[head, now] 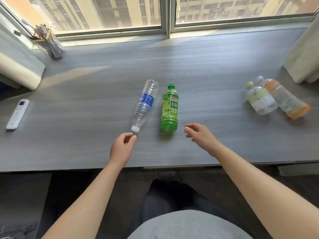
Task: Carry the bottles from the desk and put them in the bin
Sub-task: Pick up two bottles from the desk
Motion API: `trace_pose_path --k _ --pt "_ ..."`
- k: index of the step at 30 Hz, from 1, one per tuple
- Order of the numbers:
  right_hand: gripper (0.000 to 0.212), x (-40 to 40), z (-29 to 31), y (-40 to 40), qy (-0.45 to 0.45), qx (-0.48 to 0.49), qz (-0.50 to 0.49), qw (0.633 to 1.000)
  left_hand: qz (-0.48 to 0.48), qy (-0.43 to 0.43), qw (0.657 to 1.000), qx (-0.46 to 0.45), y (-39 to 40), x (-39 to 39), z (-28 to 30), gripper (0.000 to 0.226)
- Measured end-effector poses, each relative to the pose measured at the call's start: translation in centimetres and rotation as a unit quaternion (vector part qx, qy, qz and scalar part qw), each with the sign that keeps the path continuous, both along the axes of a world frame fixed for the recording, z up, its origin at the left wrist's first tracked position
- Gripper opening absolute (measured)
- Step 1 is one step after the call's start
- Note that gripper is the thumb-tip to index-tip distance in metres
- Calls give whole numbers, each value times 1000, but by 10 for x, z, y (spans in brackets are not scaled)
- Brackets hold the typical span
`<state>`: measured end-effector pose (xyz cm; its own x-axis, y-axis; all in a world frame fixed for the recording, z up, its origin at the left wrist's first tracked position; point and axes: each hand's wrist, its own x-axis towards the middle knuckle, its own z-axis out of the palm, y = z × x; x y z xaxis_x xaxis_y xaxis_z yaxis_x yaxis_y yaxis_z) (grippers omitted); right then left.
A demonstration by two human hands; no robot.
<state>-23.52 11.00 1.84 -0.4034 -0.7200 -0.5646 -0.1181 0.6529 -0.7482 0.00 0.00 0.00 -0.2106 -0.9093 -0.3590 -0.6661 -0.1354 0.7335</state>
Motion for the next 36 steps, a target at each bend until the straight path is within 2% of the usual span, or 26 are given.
trace_pose_path --k 4,9,13,16,19,24,29,32,34,36 --pt "46 -2 -4 -41 33 14 -15 999 -19 -51 997 -46 -40 -31 -3 47" --pt "66 -7 -18 -90 70 49 -48 995 -34 -90 994 -48 -79 -64 -20 74" --pt "89 -2 -33 -119 98 92 -74 988 -59 -121 990 -36 -95 -82 -34 88" --pt "97 4 -42 -130 119 122 -73 983 -73 -144 987 -27 -98 -89 -43 90" --pt "92 6 -48 -135 119 135 -84 980 -70 -146 987 -14 -100 -91 -47 83" --pt "84 3 -48 -132 106 123 -95 982 -54 -103 993 -13 -107 -82 -46 70" --pt "76 1 -35 -108 45 98 -94 990 -55 -52 997 -9 -104 -63 -39 61" --pt "70 -1 -26 -86 -22 58 -112 992 -67 -36 997 1 -95 -55 -35 61" --pt "60 0 -17 -66 -68 26 -129 989 -79 -25 996 17 -85 -52 -30 60" --pt "36 1 -7 -39 -108 -16 -131 985 -107 -9 994 24 -68 -51 -24 60"
